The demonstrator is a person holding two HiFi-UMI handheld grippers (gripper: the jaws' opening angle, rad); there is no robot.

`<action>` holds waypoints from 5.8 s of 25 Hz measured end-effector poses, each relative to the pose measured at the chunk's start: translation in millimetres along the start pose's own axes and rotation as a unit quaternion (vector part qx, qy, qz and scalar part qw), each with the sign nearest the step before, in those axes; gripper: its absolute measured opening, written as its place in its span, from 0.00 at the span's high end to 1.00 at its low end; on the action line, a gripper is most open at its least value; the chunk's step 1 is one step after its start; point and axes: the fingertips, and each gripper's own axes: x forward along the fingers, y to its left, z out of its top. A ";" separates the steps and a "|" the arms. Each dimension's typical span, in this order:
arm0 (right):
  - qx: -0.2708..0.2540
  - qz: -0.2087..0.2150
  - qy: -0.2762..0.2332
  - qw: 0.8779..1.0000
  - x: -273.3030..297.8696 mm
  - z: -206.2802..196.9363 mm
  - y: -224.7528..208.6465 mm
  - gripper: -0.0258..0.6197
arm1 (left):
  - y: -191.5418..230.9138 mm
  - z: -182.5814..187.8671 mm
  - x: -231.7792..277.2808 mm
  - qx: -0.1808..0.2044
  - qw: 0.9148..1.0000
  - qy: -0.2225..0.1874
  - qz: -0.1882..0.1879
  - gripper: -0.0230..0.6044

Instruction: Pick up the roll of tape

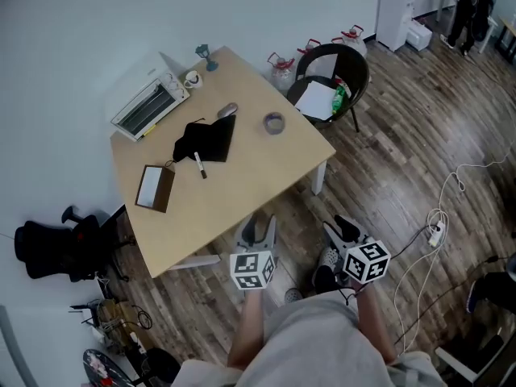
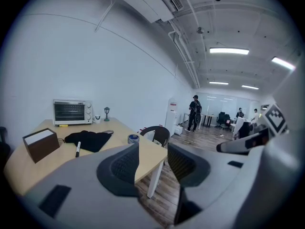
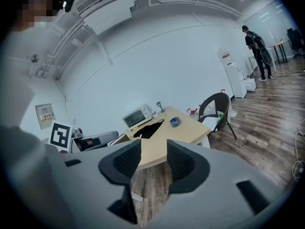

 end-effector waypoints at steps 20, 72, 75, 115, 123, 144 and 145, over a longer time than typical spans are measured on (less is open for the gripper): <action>0.004 0.031 0.017 0.999 34.8 47.9 -78.8 0.65 | 0.4 22.9 64.0 -0.037 0.998 -0.023 0.043 0.70; -0.022 0.088 0.074 0.993 346.5 203.9 -161.4 0.61 | 193.9 140.1 349.5 -0.062 0.997 0.003 0.053 0.70; -0.025 0.080 0.081 0.993 354.6 208.7 -168.0 0.61 | 207.2 144.6 363.3 -0.054 0.998 0.010 0.040 0.70; -0.107 0.116 0.176 0.972 409.0 209.9 -188.1 0.66 | 202.9 13.0 425.7 -0.113 0.970 0.216 0.002 0.70; -0.120 0.122 0.188 0.967 414.6 198.8 -186.5 0.67 | 208.0 -8.1 435.8 -0.114 0.963 0.246 -0.001 0.70; -0.079 0.071 0.186 0.977 396.8 187.5 -221.4 0.67 | 185.5 -54.6 481.2 0.040 0.911 0.402 -0.087 0.72; -0.077 0.069 0.184 0.977 395.7 188.6 -222.7 0.67 | 185.2 -55.4 482.0 0.035 0.910 0.403 -0.088 0.73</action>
